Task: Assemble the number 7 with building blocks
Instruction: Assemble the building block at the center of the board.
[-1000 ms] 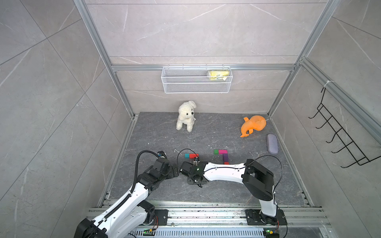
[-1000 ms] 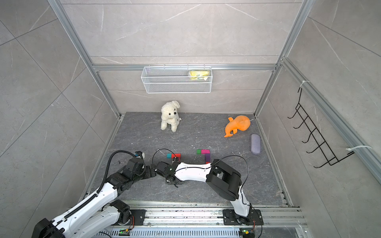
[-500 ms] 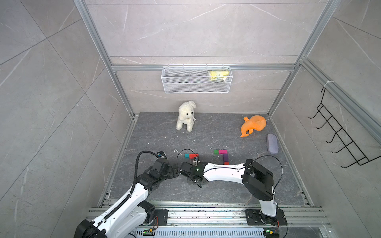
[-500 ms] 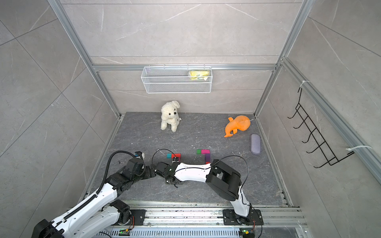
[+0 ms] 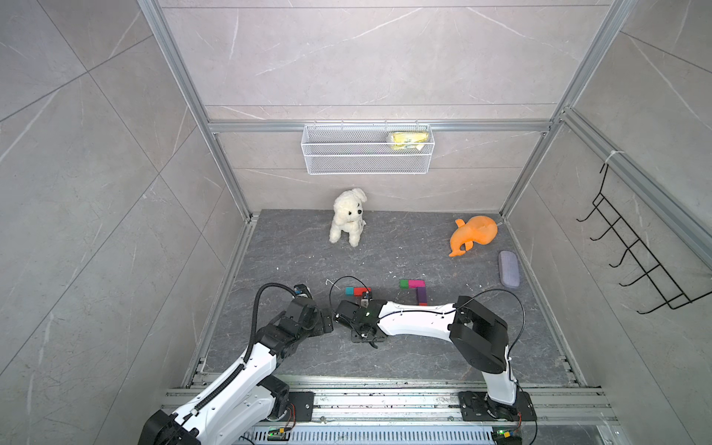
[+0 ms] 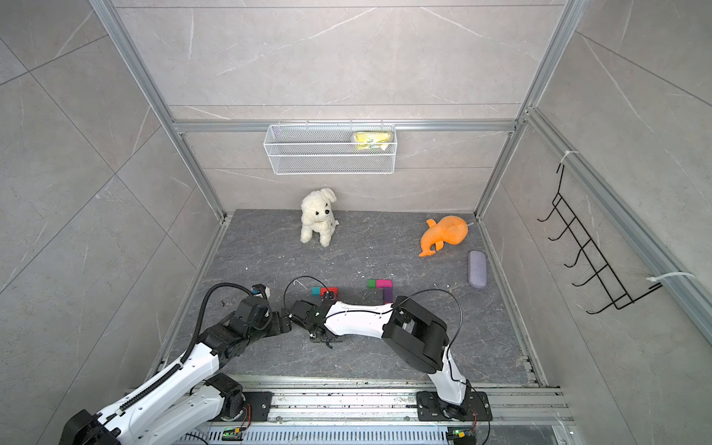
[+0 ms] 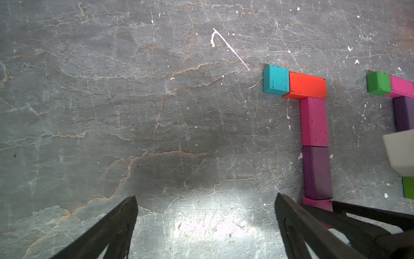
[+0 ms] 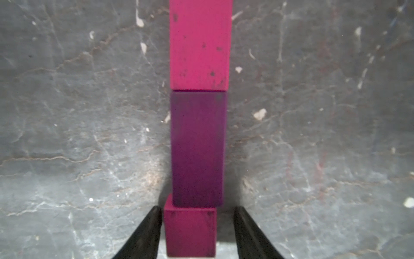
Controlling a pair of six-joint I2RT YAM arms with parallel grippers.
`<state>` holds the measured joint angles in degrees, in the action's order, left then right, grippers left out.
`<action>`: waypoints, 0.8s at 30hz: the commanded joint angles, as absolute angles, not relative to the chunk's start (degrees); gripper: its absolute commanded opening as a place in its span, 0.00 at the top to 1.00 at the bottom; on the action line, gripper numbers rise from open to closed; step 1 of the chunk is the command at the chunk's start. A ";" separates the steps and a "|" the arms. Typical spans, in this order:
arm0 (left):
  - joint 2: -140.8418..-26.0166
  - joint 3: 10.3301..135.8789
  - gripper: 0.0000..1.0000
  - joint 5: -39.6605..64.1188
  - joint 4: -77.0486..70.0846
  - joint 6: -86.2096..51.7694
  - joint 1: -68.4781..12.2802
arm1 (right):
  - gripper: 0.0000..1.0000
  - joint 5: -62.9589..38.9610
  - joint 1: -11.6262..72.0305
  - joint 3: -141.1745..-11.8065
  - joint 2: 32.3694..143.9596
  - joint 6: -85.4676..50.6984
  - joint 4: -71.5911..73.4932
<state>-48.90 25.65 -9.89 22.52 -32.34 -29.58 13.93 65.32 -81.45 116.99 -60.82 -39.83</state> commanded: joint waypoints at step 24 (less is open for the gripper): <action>-48.92 25.89 0.00 -9.93 22.40 -31.65 -29.36 | 0.49 13.62 63.11 -82.28 120.37 -58.71 -41.06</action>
